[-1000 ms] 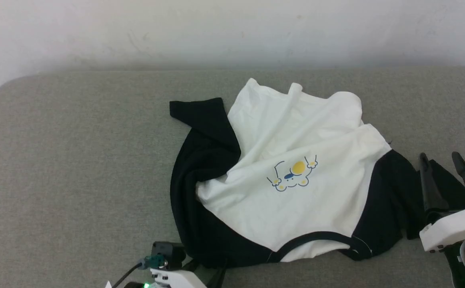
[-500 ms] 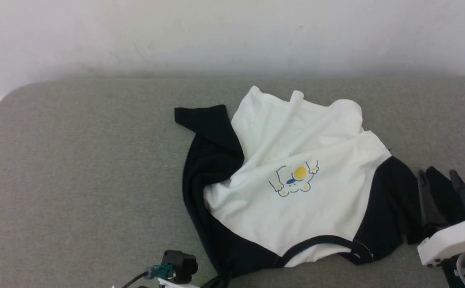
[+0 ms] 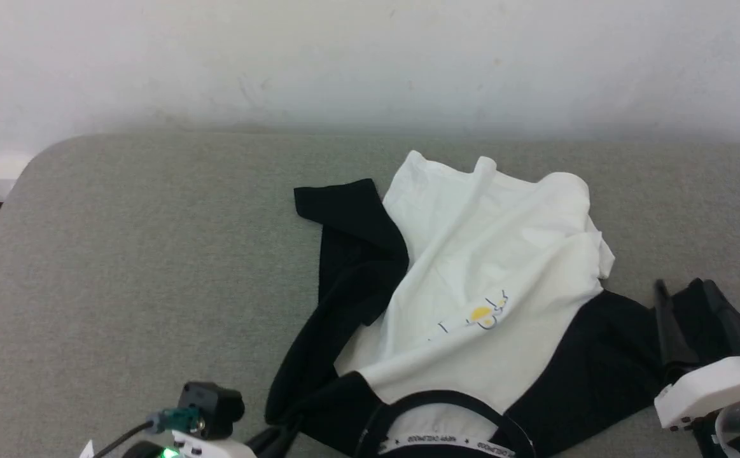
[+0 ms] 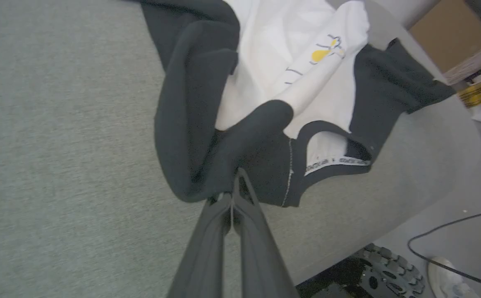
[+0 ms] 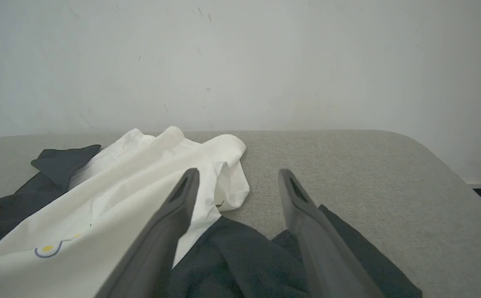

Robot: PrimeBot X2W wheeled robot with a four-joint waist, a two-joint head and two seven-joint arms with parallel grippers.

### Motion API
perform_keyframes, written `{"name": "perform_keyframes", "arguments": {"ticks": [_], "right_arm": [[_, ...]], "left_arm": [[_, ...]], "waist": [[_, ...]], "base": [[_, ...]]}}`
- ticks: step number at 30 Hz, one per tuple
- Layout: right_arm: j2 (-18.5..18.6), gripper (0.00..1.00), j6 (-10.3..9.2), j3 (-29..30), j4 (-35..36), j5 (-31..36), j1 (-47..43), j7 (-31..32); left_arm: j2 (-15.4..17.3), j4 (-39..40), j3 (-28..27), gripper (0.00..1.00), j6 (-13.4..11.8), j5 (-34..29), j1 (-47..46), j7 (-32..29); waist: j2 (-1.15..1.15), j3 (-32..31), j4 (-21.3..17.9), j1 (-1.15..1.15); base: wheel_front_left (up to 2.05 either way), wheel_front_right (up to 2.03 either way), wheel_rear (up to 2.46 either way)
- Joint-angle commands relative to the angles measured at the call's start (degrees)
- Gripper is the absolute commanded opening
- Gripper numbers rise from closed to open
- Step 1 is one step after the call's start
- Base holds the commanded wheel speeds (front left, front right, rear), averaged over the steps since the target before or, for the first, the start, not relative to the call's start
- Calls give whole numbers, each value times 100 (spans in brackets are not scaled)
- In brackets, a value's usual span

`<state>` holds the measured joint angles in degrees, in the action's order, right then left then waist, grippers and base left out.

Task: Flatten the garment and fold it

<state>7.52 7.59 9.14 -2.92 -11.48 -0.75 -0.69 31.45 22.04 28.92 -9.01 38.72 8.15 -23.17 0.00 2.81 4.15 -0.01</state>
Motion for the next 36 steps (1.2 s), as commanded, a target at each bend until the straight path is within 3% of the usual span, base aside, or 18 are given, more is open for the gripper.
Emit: {"name": "perform_keyframes", "arguments": {"ticks": [1,8,14,15,16,17,28,32,36], "right_arm": [[-6,100,-10,-76,-5,7,28,-4],[118,100,-10,-302,63,-72,179,131],[235,100,-10,-504,99,-221,108,371],[257,100,-10,-548,113,-248,85,417],[276,100,-10,-587,134,-278,57,462],[301,100,-10,-623,161,-306,18,514],[477,100,-10,-1064,842,-916,-889,1871],[161,100,-10,-1054,983,-1311,-1345,2608],[-218,100,-10,-818,866,-1512,-1474,2956]], "left_arm": [[22,-247,-38,0,-41,-142,-221,26],[-281,-1878,212,0,134,-511,-1034,113],[-543,-2778,405,0,254,-548,-1222,209],[-579,-2917,439,7,274,-564,-1229,250],[-626,-3030,444,48,268,-566,-1227,321],[-671,-3129,439,100,246,-576,-1224,405],[-843,-3030,178,100,-83,-616,-703,1570],[-808,-2627,138,100,-276,-763,-462,1907],[-849,-2351,135,100,-408,-900,-297,2269]], "waist": [[0,161,-182,1],[0,447,-464,1],[0,489,-494,1],[0,466,-489,1],[0,437,-479,1],[0,393,-457,1],[0,-205,-216,1],[0,-295,-94,1],[0,-322,45,1]], "base": [[0,0,0],[0,0,0],[0,0,0],[0,0,0],[0,0,0],[0,0,0],[0,0,0],[0,0,0],[0,0,0]]}}
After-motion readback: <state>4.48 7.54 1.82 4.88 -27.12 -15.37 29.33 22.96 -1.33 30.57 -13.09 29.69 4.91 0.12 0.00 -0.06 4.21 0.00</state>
